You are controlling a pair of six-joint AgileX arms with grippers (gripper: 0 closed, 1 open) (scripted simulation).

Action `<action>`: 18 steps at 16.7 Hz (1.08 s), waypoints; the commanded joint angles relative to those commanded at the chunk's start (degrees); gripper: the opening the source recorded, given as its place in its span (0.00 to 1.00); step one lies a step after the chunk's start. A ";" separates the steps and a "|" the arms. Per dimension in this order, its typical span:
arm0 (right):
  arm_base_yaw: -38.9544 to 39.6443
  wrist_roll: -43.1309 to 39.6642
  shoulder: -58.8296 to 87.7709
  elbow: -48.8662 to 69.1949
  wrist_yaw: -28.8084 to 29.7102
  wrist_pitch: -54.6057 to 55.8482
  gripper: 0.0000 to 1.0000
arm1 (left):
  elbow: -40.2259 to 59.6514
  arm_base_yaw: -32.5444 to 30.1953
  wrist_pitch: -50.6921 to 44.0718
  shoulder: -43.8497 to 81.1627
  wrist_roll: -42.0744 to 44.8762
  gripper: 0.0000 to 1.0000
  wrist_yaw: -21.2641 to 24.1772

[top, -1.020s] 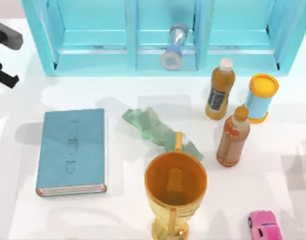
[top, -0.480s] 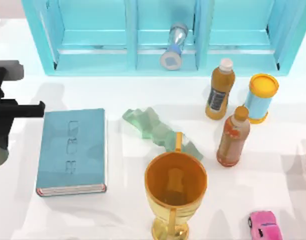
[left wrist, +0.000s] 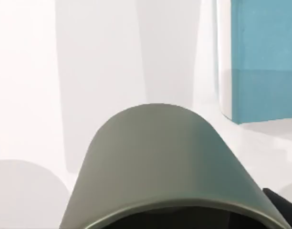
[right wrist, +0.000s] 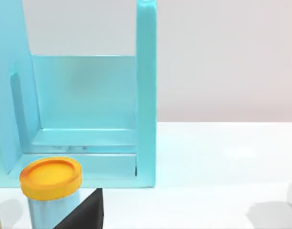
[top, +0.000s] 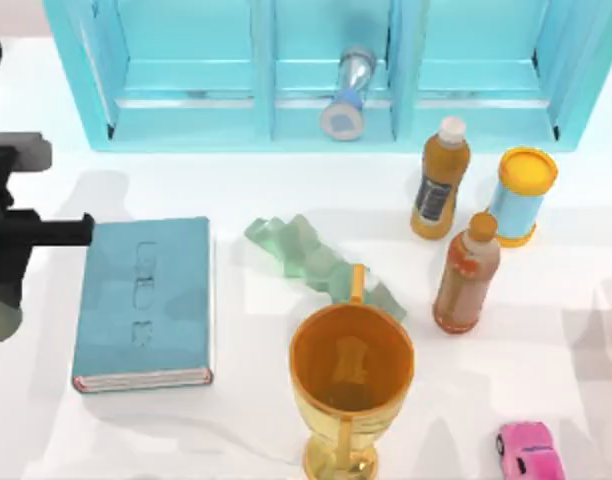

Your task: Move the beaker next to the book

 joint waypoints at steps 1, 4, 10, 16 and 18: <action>0.00 0.00 0.00 0.00 0.00 0.00 1.00 | -1.57 0.12 1.69 0.20 0.14 0.00 0.01; 0.00 0.00 0.00 0.00 0.00 0.00 1.00 | -4.93 0.66 6.66 0.62 0.35 0.00 -0.02; 0.00 0.00 0.00 0.00 0.00 0.00 1.00 | -10.49 1.10 12.75 1.76 1.06 0.00 0.02; 0.00 0.00 0.00 0.00 0.00 0.00 1.00 | -10.49 1.10 12.75 1.76 1.06 0.30 0.02; 0.00 0.00 0.00 0.00 0.00 0.00 1.00 | -10.49 1.10 12.75 1.76 1.06 0.45 0.02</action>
